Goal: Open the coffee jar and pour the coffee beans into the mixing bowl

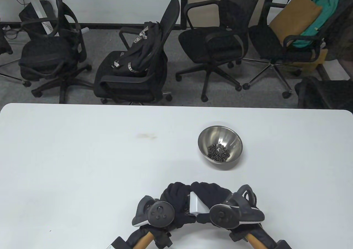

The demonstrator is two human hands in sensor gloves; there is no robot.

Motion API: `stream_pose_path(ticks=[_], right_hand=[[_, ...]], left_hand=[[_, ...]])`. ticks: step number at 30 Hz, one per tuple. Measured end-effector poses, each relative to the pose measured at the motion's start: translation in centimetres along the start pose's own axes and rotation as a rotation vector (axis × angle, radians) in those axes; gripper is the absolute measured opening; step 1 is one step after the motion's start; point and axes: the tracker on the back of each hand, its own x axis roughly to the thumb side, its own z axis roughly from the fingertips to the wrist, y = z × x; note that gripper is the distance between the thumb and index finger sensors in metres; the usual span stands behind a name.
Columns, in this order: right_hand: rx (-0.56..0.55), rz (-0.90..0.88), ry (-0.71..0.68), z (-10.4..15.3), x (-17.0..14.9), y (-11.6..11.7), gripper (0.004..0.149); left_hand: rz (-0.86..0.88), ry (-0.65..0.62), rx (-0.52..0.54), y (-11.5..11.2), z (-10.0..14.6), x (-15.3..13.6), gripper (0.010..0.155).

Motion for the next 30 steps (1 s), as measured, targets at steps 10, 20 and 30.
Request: stream_pose_path(ticks=[10, 20, 30], right_hand=[[-0.094, -0.113, 0.201, 0.1, -0.9, 0.5, 0.096], [-0.08, -0.207, 0.341, 0.0, -1.1, 1.2, 0.098], [-0.025, -0.236, 0.148, 0.6, -1.8, -0.1, 0.105]], left_hand=[[-0.053, 0.019, 0.049, 0.0, 0.2, 0.5, 0.095], [-0.083, 0.025, 0.056, -0.1, 0.2, 0.7, 0.095], [-0.051, 0.014, 0.017, -0.2, 0.1, 0.1, 0.095]])
